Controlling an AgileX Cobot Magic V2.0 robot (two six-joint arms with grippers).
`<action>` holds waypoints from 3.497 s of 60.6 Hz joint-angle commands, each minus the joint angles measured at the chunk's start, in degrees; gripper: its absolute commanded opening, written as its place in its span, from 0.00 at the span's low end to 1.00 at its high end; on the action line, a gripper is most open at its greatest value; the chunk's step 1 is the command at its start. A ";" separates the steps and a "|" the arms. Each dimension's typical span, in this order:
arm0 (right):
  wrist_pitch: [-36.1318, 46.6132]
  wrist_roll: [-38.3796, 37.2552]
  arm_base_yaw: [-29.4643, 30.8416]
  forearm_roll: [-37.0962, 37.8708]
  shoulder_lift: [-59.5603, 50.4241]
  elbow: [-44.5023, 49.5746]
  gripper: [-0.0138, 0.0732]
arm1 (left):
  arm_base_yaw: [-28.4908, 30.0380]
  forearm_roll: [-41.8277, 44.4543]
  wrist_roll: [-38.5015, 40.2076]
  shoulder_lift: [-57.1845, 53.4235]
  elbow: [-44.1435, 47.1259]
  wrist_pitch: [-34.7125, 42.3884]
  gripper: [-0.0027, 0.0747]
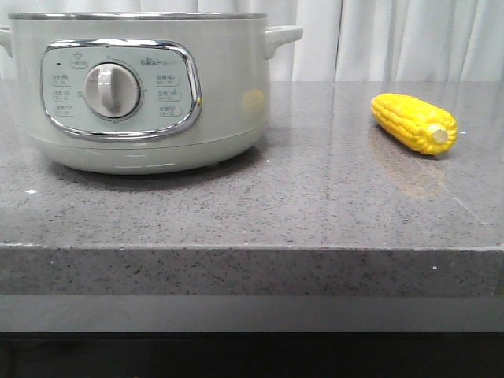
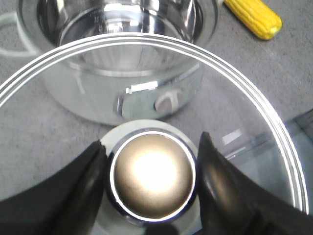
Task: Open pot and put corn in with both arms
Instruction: 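Lower the right gripper onto the yellow corn cob and grasp it, then lift the corn with the right gripper and carry it over the pot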
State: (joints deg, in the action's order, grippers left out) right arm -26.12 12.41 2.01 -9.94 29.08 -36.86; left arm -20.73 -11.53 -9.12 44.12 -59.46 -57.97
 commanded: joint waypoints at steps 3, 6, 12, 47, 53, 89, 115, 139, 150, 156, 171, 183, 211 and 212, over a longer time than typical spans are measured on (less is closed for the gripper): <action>4.22 -0.09 0.10 -0.74 1.64 -2.01 0.80 | -0.37 -1.85 -0.14 -8.15 3.33 7.20 0.39; 4.14 -0.09 0.10 -0.74 2.25 -2.01 0.80 | -0.37 -1.85 0.32 -10.72 5.20 7.20 0.39; 4.09 -0.09 0.10 -1.53 3.45 -2.01 0.80 | -0.37 -1.85 0.45 -14.99 7.39 7.20 0.39; -0.57 -0.09 -0.01 -12.16 38.97 -20.06 0.80 | -0.37 -1.85 0.54 -18.19 8.01 7.32 0.39; -1.87 -0.09 -0.83 -12.28 45.22 -25.10 0.80 | -0.37 -1.85 0.54 -18.19 8.01 7.32 0.39; -7.25 -0.09 -6.72 -12.28 68.55 -42.74 0.80 | -0.37 -1.85 0.54 -18.19 8.01 7.42 0.39; -8.28 -0.09 -6.72 -12.28 70.11 -42.74 0.59 | -0.37 -1.85 0.54 -18.19 8.01 7.67 0.39; -9.31 1.24 -6.90 -12.17 65.97 -48.11 0.53 | -0.37 -1.85 0.54 -18.19 8.01 7.67 0.39; -10.33 2.75 -10.01 -12.28 63.65 -55.38 0.53 | -0.37 -1.85 0.54 -18.19 8.01 7.77 0.39; -10.46 3.15 -13.35 -12.28 64.35 -60.14 0.53 | -0.37 -1.85 0.54 -18.19 8.01 7.87 0.39; -10.76 3.15 -24.20 -12.54 69.18 -70.62 0.53 | -0.37 -1.85 0.54 -18.19 8.01 7.87 0.39; -12.80 3.15 -31.31 -12.71 75.43 -76.40 0.53 | -0.37 -1.85 0.54 -18.19 8.01 7.87 0.39; -20.32 3.15 -34.53 -12.71 81.43 -76.92 0.58 | -0.37 -1.85 0.54 -18.19 8.01 7.87 0.39; -20.39 3.15 -34.53 -12.71 81.56 -76.92 0.60 | -0.37 -1.85 0.54 -18.19 8.01 7.87 0.39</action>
State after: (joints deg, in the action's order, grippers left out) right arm -47.42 14.80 -32.73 -21.64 113.51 -111.74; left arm -20.85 -11.63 -8.92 25.64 -49.53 -58.15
